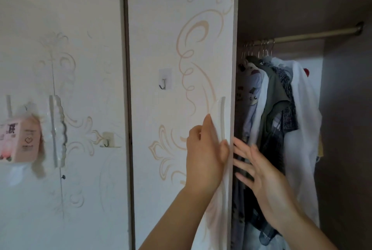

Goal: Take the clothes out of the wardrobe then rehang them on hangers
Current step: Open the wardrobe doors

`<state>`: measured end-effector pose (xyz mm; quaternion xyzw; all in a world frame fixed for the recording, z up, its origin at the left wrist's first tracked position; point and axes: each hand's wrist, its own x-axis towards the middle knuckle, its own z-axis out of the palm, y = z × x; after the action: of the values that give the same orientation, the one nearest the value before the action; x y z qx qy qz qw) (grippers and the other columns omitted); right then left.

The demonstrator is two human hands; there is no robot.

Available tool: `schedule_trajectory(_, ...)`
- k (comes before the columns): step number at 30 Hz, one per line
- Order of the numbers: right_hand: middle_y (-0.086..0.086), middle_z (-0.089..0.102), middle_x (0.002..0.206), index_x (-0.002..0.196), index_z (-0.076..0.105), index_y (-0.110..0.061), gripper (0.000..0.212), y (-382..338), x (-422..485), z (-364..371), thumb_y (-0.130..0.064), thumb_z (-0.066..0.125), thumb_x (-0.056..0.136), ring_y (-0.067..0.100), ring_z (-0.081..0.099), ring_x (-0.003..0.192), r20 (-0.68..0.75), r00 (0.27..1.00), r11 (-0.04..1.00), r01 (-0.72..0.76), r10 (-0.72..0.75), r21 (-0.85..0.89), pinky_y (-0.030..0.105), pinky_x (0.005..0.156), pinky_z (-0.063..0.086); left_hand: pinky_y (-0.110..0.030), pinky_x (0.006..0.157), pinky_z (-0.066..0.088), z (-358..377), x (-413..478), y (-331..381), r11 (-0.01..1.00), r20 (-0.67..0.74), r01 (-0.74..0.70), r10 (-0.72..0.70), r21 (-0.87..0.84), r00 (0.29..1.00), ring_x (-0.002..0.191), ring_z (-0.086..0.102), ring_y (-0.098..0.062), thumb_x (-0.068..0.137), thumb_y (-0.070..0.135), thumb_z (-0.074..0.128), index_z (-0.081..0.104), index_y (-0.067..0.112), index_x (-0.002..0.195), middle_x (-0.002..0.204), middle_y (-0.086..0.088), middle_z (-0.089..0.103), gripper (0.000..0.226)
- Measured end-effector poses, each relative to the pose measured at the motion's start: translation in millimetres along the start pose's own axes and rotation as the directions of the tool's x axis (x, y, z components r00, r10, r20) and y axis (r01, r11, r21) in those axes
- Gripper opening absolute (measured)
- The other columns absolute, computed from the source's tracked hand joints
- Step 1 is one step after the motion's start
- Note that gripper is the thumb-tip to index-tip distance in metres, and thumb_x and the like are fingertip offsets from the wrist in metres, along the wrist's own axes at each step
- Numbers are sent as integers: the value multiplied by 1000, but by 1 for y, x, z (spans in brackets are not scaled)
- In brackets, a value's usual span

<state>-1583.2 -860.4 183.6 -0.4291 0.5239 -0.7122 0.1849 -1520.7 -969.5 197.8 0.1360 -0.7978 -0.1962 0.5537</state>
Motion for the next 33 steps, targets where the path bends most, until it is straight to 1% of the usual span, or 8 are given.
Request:
schedule_trajectory(6,-20,64,114,105,63,-54,43,-15,-27,36,-66,29,82,-2,58,108,111,992,990,73,-60,-121,33,106,33,-4,84,32,-60,-21,-12,991,-16,-71,70,-110,997,105,34,13,89,27,54,27,39,141,113,10,45,60)
schedule_trajectory(11,-19,55,130,122,57,-42,51,-10,-32,83,-62,33,83,3,49,123,176,973,989,139,-147,52,39,108,32,-10,81,44,-119,-36,-25,984,-13,-63,62,-167,998,107,41,12,84,31,54,28,57,128,110,23,46,57)
schedule_trajectory(17,-21,50,135,135,43,-40,59,7,-41,150,-68,33,84,0,44,127,315,933,983,140,-172,121,27,106,38,-11,78,48,-182,-50,-46,975,-17,27,-32,-219,999,107,51,7,81,39,54,37,43,132,115,21,54,54)
schedule_trajectory(20,-29,37,142,129,40,-58,66,16,-46,181,-84,42,68,-2,31,134,327,920,977,198,-215,83,42,115,22,-4,77,41,-213,-57,-53,998,-77,-50,47,-34,996,108,45,15,89,34,57,31,57,125,113,39,47,50)
schedule_trajectory(23,-30,36,142,132,40,-53,57,21,-48,207,-72,46,79,-5,27,135,326,901,959,265,-285,105,38,115,20,-4,89,36,-243,-60,-52,974,-128,-144,167,175,978,116,37,16,89,46,48,26,64,123,121,50,31,45)
schedule_trajectory(25,-39,40,133,129,44,-47,39,26,-46,220,-47,50,90,-13,31,129,312,896,948,292,-318,128,24,114,25,-5,99,29,-257,-59,-52,952,-170,-188,232,240,958,123,33,13,89,43,44,31,49,133,129,39,34,46)
schedule_trajectory(28,-43,40,129,127,42,-39,41,32,-39,240,-16,49,94,-14,32,128,315,850,903,424,-422,66,7,105,27,-14,110,21,-269,-49,-47,873,-170,-243,339,422,925,134,29,-6,91,32,44,41,22,138,144,3,39,48)
schedule_trajectory(33,-13,35,147,139,35,-28,50,46,-20,276,-20,47,91,1,29,136,311,739,749,653,-597,-111,15,108,27,-49,113,22,-283,-24,-52,587,5,-316,469,745,883,141,19,-32,89,18,49,42,15,137,149,-14,32,49)
